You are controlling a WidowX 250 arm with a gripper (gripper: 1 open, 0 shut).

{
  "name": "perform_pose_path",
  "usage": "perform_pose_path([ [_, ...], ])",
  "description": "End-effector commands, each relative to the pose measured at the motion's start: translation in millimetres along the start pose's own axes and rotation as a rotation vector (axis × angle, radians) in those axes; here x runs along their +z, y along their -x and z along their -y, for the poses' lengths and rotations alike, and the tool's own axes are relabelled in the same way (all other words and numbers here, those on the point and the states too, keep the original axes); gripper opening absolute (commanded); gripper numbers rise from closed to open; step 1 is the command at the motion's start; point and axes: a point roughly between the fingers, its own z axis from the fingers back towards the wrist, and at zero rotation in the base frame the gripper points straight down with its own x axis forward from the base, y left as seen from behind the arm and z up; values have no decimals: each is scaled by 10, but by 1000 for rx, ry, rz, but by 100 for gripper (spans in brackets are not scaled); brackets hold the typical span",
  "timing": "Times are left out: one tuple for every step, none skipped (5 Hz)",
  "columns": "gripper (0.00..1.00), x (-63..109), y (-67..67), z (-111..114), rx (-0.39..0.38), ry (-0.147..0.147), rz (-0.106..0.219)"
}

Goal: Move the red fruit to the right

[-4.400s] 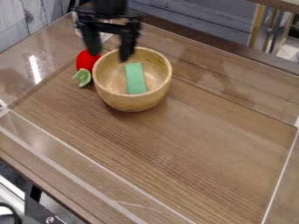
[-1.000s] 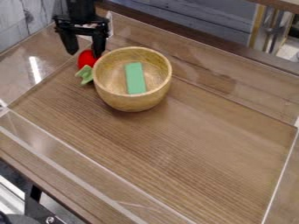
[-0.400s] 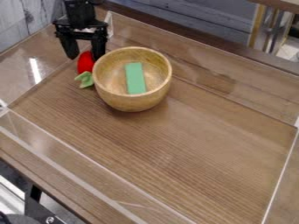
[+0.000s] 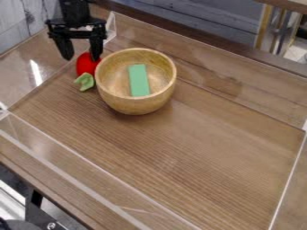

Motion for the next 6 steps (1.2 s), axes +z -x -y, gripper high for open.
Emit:
perform_pose_path([
  [100,162,-68,13,47,-14,86],
  [100,104,-83,21,58,-15,91],
  [100,54,-85,36,70,-18,95],
  [100,83,-103,34,98,-21,99],
  [100,115,-116,25,129,-24,102],
  [100,189,-88,-7,146,-25,104],
])
